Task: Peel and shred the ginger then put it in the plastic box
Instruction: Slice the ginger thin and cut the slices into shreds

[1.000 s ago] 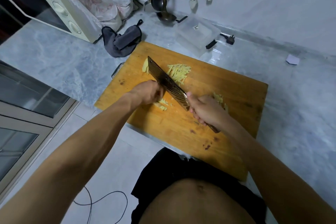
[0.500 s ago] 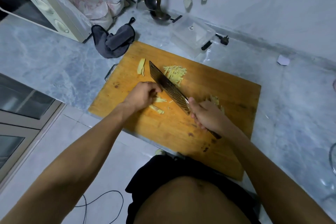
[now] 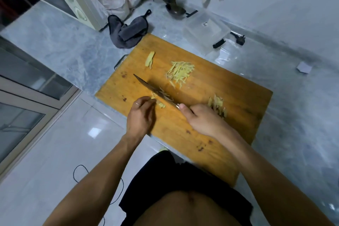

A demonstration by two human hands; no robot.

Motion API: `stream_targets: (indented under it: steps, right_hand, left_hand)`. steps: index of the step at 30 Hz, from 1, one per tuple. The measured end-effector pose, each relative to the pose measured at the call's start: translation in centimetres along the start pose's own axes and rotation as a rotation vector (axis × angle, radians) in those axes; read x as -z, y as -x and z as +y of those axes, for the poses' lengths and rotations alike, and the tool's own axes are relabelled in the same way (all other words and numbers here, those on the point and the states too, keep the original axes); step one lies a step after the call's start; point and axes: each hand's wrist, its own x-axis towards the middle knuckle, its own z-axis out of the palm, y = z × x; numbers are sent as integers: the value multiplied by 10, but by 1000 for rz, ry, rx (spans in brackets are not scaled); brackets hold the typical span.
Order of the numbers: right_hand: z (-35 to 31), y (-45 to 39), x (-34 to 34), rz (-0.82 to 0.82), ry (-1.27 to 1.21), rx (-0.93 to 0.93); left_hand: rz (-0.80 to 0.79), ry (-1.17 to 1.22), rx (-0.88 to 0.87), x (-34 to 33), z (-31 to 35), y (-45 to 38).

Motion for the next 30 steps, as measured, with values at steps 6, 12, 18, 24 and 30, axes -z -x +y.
stream_targets:
  steps: [6,12,18,24,30]
  right_hand:
    - [9,-10,1,-21,28,22]
    - [6,-17,-4,-62,7,16]
    - [4,-22,-11,-66,34,1]
    - [-3,-26,-19,-40,18,53]
    - [-11,-25,-21,1,42,10]
  left_hand:
    - [44,-78,1,-15,-2,4]
    - [-29,-229,-164,-16,-18,-4]
    - [60,-220,-124,-22,-15,-2]
    - [97,-180,-103,-19,-5,-8]
    - [17,-231,-231,-9,-13,-16]
